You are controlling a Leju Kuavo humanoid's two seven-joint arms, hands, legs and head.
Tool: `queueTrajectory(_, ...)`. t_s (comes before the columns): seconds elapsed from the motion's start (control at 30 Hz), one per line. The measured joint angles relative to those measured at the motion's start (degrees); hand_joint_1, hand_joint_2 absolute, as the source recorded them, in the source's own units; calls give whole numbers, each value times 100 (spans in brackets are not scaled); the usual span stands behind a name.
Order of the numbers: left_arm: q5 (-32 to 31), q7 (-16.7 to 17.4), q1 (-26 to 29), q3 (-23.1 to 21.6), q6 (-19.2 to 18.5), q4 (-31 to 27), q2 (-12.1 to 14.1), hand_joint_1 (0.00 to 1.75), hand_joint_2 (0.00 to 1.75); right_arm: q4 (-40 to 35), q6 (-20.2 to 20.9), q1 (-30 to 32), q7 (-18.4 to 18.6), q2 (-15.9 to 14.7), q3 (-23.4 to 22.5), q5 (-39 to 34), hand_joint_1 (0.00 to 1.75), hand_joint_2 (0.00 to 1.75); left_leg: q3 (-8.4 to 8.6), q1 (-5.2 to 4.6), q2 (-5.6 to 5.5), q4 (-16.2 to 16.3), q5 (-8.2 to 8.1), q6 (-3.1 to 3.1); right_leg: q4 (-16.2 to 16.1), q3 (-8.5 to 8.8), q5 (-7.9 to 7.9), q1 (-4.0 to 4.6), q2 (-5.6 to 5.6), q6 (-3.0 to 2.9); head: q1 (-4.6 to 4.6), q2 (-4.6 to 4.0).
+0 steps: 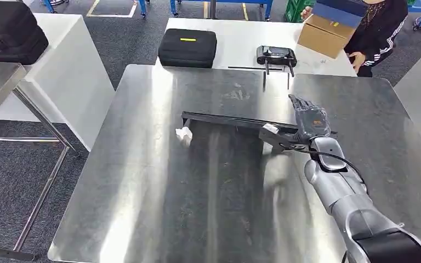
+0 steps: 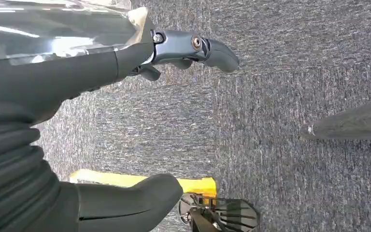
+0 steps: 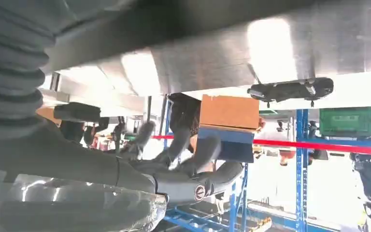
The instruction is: Take the parts from the cabinet and place them on the table.
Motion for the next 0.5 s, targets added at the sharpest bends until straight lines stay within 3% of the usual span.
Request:
queueTrajectory(0.07,-2,0,0,0,0,0,-2,0,175,0,0,-9,0,0,4,-2,0,0,0,0,0,0,0,0,0,0,0,0,0,0,0,0)
queueTrajectory(0.1,0,0,0,0,0,0,0,0,175,0,0,-13,0,0,7,0,0,175,0,0,0,0,0,0,0,0,0,0,0,0,-2,0)
queueTrajectory(0.17,9,-2,0,2,-2,0,0,0,175,0,0,-22,-31,0,9,-2,0,175,0,0,0,0,0,0,0,0,0,0,0,0,-2,0)
queueTrajectory(0.2,13,-2,0,2,-37,0,-2,0,0,0,0,-26,-46,-2,11,-4,0,175,1,0,0,0,0,0,0,0,0,0,0,0,-2,0)
queueTrajectory(0.5,-26,72,0,0,-208,0,-2,0,0,0,-17,-77,-83,-9,17,-63,0,175,1,0,0,0,0,0,0,0,0,0,0,0,0,0)
